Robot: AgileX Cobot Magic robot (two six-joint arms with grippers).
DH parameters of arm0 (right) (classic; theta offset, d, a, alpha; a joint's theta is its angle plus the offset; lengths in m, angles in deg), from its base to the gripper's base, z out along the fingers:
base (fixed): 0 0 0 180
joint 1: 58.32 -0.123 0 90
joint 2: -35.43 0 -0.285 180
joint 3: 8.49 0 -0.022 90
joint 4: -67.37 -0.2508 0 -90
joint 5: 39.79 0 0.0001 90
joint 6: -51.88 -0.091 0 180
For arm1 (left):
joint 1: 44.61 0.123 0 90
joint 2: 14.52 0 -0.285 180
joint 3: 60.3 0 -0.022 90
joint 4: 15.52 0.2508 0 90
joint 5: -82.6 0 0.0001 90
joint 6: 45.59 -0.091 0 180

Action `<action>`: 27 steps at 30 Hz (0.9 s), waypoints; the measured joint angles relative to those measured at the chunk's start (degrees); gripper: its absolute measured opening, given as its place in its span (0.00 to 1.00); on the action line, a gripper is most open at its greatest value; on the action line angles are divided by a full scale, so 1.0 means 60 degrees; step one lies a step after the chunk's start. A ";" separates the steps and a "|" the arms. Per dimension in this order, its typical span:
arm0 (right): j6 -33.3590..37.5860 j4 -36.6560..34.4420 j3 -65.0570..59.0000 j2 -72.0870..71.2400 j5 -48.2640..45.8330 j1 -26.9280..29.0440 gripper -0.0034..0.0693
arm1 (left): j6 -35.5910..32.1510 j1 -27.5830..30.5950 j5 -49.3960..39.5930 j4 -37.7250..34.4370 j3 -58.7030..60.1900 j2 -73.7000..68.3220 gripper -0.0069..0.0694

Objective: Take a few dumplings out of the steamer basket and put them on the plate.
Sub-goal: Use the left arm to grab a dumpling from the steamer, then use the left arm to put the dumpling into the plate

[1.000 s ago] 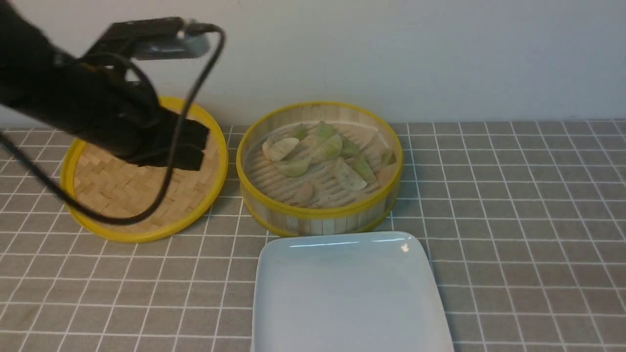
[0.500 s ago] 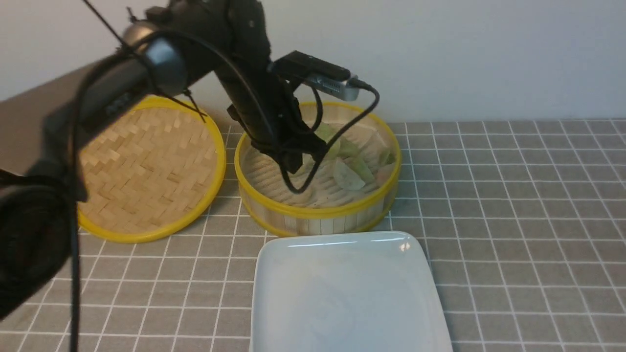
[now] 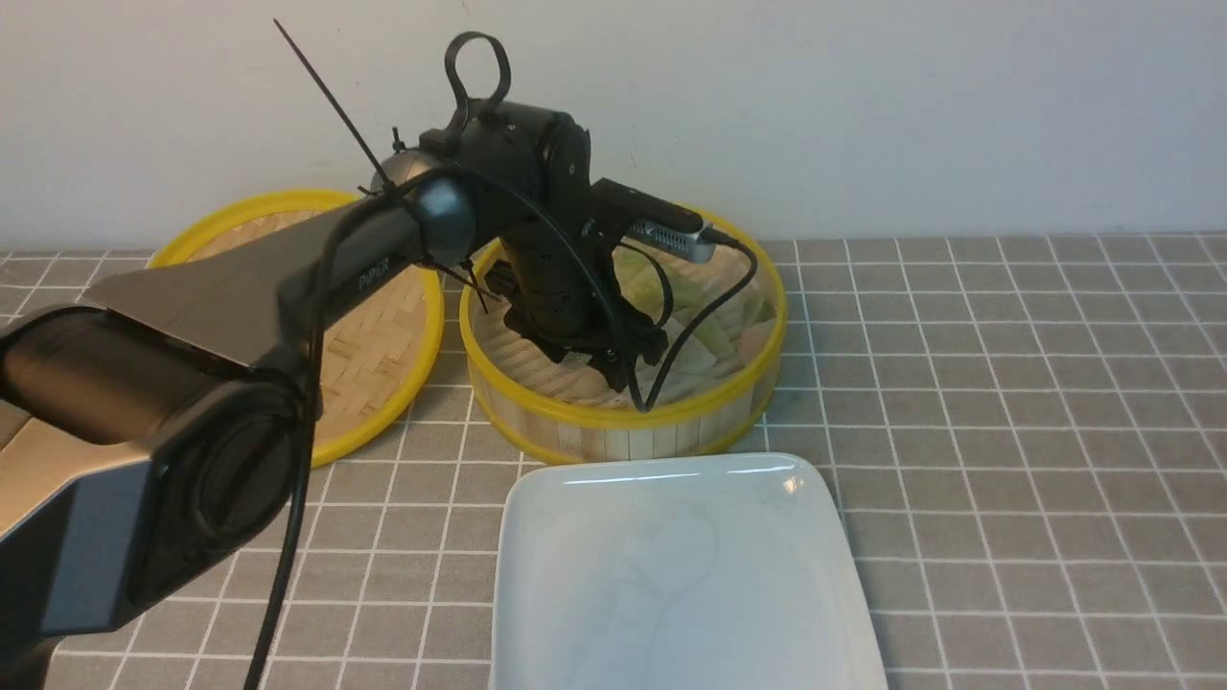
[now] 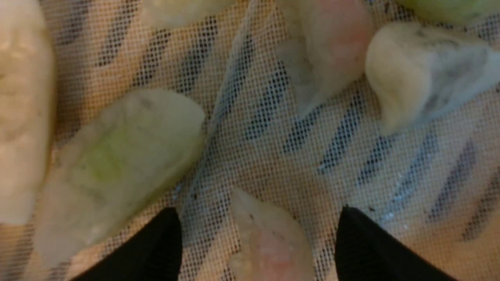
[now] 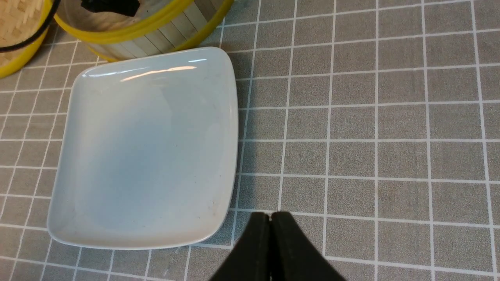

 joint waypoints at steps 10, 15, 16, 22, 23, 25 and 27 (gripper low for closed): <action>-0.0002 -0.0011 0.0000 0.0000 -0.0066 0.0000 0.03 | 0.0101 0.0000 -0.0675 0.0019 -0.0214 0.0034 0.31; -0.0002 -0.0283 0.0000 0.0000 -0.0162 0.0000 0.03 | 0.0094 -0.0022 -0.1968 0.0019 -0.0813 0.0646 0.31; -0.0002 -0.0291 0.0000 0.0000 -0.0175 0.0000 0.03 | 0.0094 -0.0022 -0.1968 0.0019 -0.0825 0.0687 0.31; -0.0002 -0.0573 0.0000 0.0000 -0.0206 0.0000 0.03 | 0.0065 -0.0217 -0.2047 -0.0849 0.0039 0.2546 0.31; -0.0002 -0.0576 0.0000 0.0000 -0.0206 0.0000 0.03 | 0.0065 -0.0217 -0.2047 -0.0879 0.0039 0.2602 0.31; 0.0120 -0.0800 0.0000 0.0000 -0.0206 0.0000 0.03 | 0.0055 -0.0628 -0.2078 -0.1228 0.1093 0.3218 0.31; 0.0203 -0.0894 0.0000 0.0000 -0.0206 0.0000 0.03 | -0.0157 -0.0905 -0.2086 -0.1288 0.1570 0.3346 0.31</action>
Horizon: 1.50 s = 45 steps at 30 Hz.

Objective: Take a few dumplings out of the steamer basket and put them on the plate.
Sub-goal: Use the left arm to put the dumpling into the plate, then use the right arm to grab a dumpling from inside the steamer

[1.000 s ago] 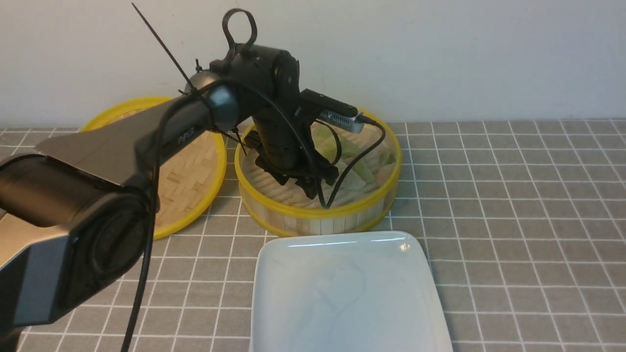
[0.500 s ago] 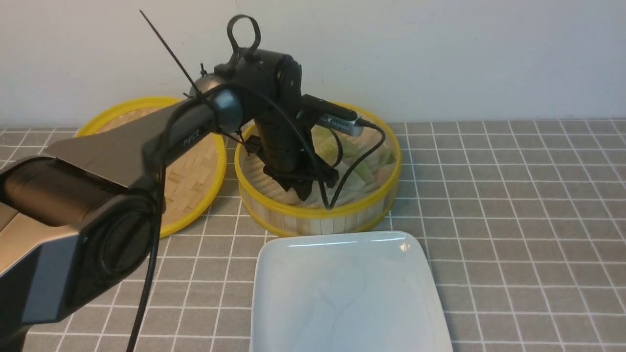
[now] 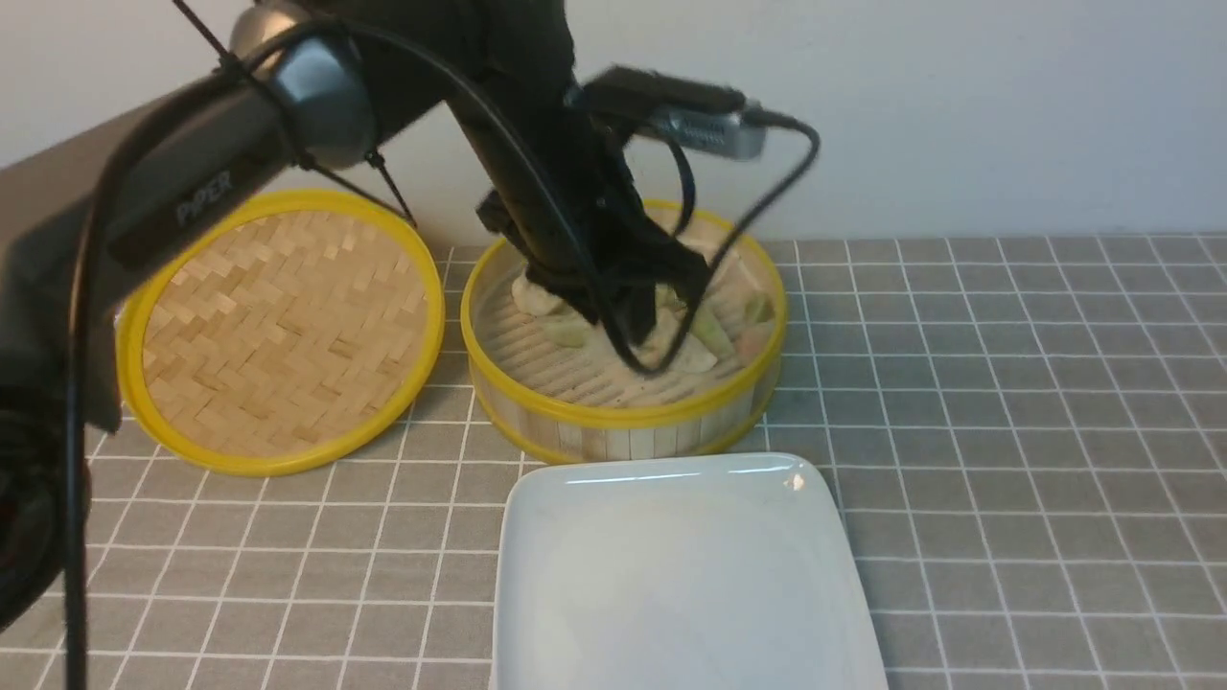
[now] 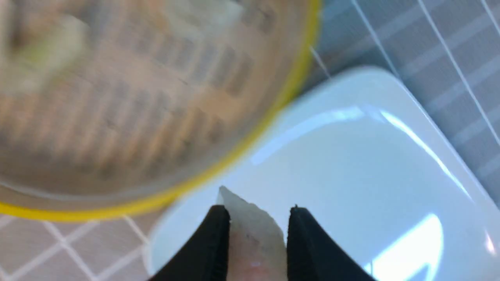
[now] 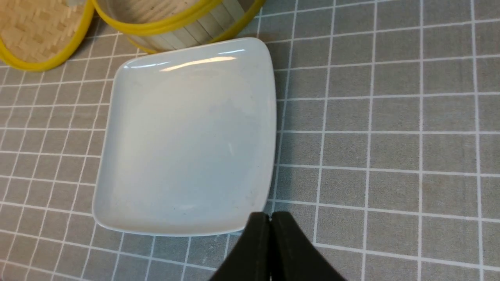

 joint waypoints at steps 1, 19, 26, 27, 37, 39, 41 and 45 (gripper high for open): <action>0.0011 -0.0020 0.0000 0.0000 0.0000 0.0000 0.03 | -0.0028 -0.0074 0.0000 0.0000 0.0105 0.0000 0.31; 0.0458 -0.0479 0.0547 0.0661 0.0873 0.0000 0.03 | -0.0047 -0.1264 0.0040 0.1059 0.1077 -0.0816 0.64; 0.1214 -0.1480 0.2351 0.3536 0.1036 -0.0030 0.03 | 0.0592 -0.1007 0.0048 0.1532 0.1604 0.1227 0.13; 0.1277 -0.1421 0.2614 0.3968 0.1087 -0.0110 0.03 | 0.0658 -0.0911 0.0048 0.1532 0.1800 0.1705 0.11; 0.1250 0.0271 0.5373 0.8187 0.2369 -0.2366 0.06 | 0.1289 -0.0021 -0.0041 0.1602 0.4725 0.6320 0.08; 0.1146 0.0560 0.5779 0.8737 0.2547 -0.2682 0.07 | 0.1400 -0.0012 -0.0054 0.1602 0.5051 0.6743 0.08; 0.0935 0.1169 0.6759 0.9955 0.2782 -0.3282 0.12 | 0.1802 -0.0001 -0.0147 0.1440 0.5879 0.7818 0.08; 0.0869 0.2035 0.8458 1.1839 0.2914 -0.3899 0.21 | 0.2025 0.0009 -0.0137 0.1141 0.6693 0.8922 0.08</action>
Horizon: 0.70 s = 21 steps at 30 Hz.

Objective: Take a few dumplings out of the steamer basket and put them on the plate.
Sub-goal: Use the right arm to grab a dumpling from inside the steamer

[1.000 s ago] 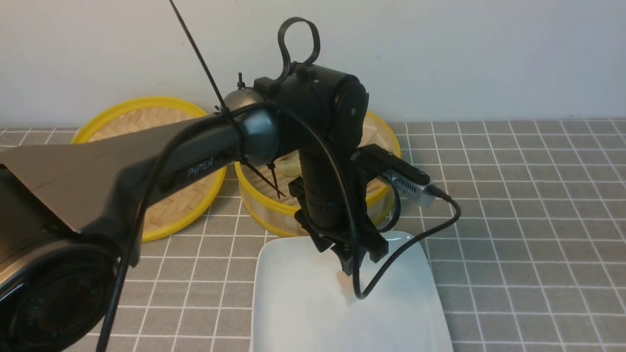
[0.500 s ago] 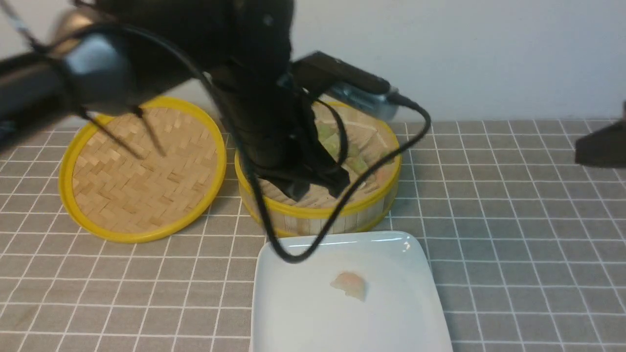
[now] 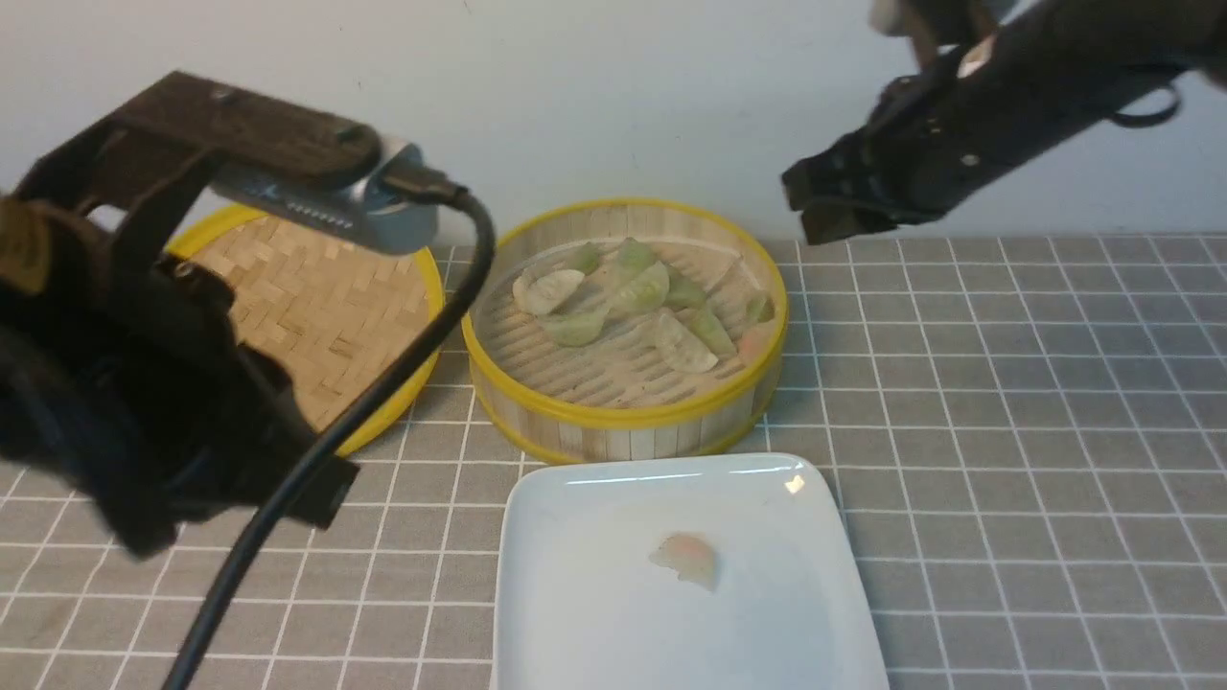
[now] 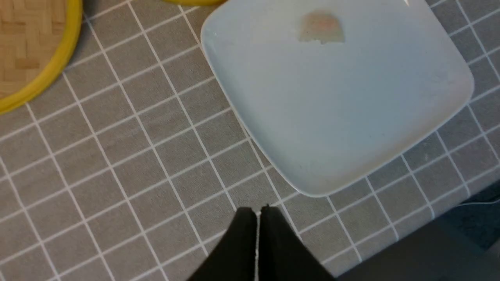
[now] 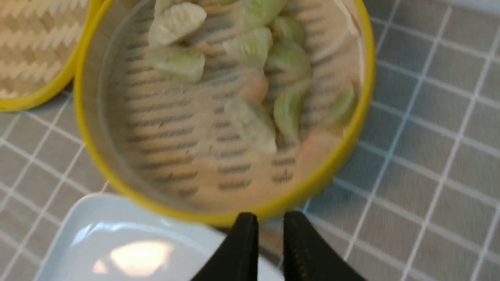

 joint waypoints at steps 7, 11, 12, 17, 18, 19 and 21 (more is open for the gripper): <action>-0.0096 0.0835 0.3149 0.3203 -0.0701 -0.0386 0.41 | 0.0200 0.0000 -0.0046 -0.0082 0.0842 0.1122 0.08; -0.0434 0.1348 0.4489 0.4530 -0.1205 -0.0396 0.48 | 0.0358 0.0000 -0.0094 -0.0082 0.0882 0.1392 0.08; -0.0521 0.1403 0.4683 0.4718 -0.1284 -0.0396 0.49 | 0.0378 0.0000 -0.0094 -0.0082 0.0882 0.1441 0.08; -0.0610 0.1366 0.5229 0.5312 -0.1446 -0.0396 0.49 | 0.0407 0.0000 -0.0102 -0.0091 0.0882 0.1546 0.08; -0.0616 0.1293 0.5263 0.5419 -0.1494 -0.0415 0.49 | 0.0415 0.0000 -0.0102 -0.0102 0.0882 0.1555 0.08; -0.0616 0.1184 0.5281 0.5512 -0.1531 -0.0434 0.49 | 0.0424 0.0000 -0.0102 -0.0112 0.0882 0.1555 0.08; -0.0616 0.1110 0.5281 0.5588 -0.1587 -0.0444 0.49 | 0.0418 0.0000 -0.0102 -0.0120 0.0882 0.1555 0.08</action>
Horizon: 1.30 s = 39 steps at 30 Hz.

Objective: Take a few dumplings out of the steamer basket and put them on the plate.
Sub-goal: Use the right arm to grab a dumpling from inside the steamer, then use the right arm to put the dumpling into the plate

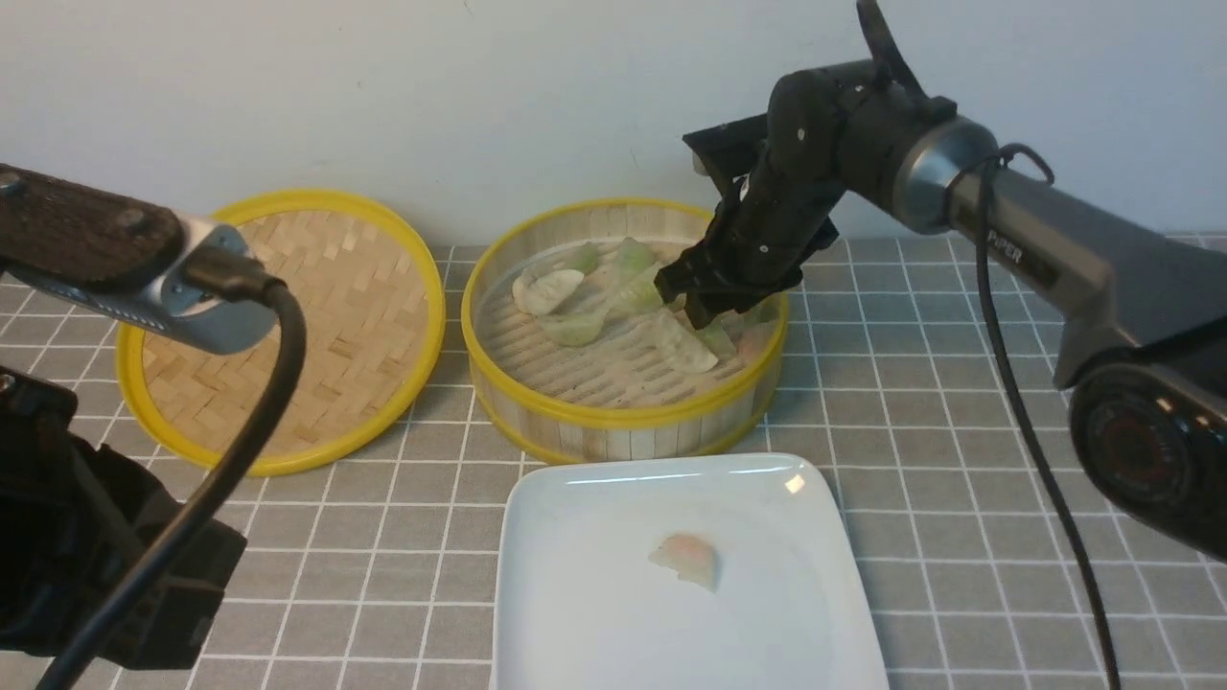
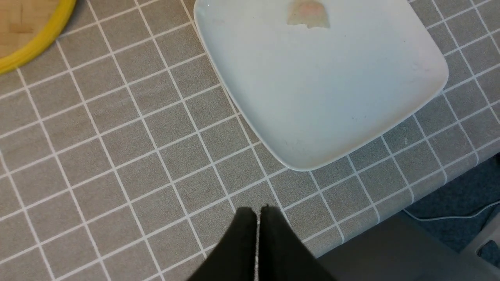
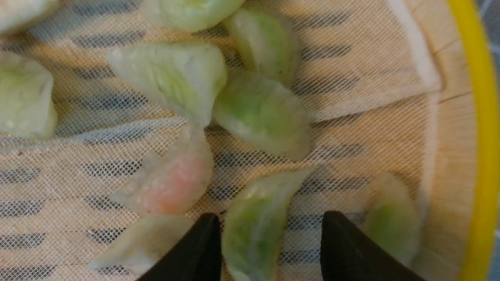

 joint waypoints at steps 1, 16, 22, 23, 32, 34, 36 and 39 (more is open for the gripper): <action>0.0000 -0.0083 0.0011 0.0082 -0.0024 0.0000 0.49 | 0.0000 0.0000 0.0000 -0.0002 0.0000 0.0000 0.08; 0.0031 -0.0284 0.0149 0.0396 -0.0414 -0.0002 0.31 | -0.0024 0.0000 0.0000 -0.0430 0.0011 0.0000 0.08; 0.0048 -0.0563 0.0016 -0.0348 -0.0943 -0.0012 0.31 | -0.0024 0.0000 0.0000 -0.0441 0.0011 0.0000 0.08; 0.0060 -0.0638 -0.0073 -0.0723 -0.1021 -0.0012 0.31 | -0.0024 0.0000 0.0000 -0.0479 0.0011 0.0000 0.08; 0.0060 -0.1596 -0.2917 -0.4010 -0.1072 -0.0118 0.31 | -0.0043 0.0000 0.0029 -0.0490 0.0011 0.0000 0.08; 0.0060 -0.1618 -0.4361 -0.4725 -0.1080 -0.0355 0.31 | -0.0102 0.0000 0.0053 -0.0490 0.0011 0.0000 0.08; 0.0080 -0.1609 -0.5549 -0.4922 -0.1080 -0.0612 0.31 | -0.0123 0.0000 0.0061 -0.0490 0.0011 0.0000 0.08; 0.0133 -0.1609 -0.6905 -0.4804 -0.0990 -0.0959 0.31 | -0.0191 0.0000 0.0079 -0.0490 0.0011 0.0000 0.08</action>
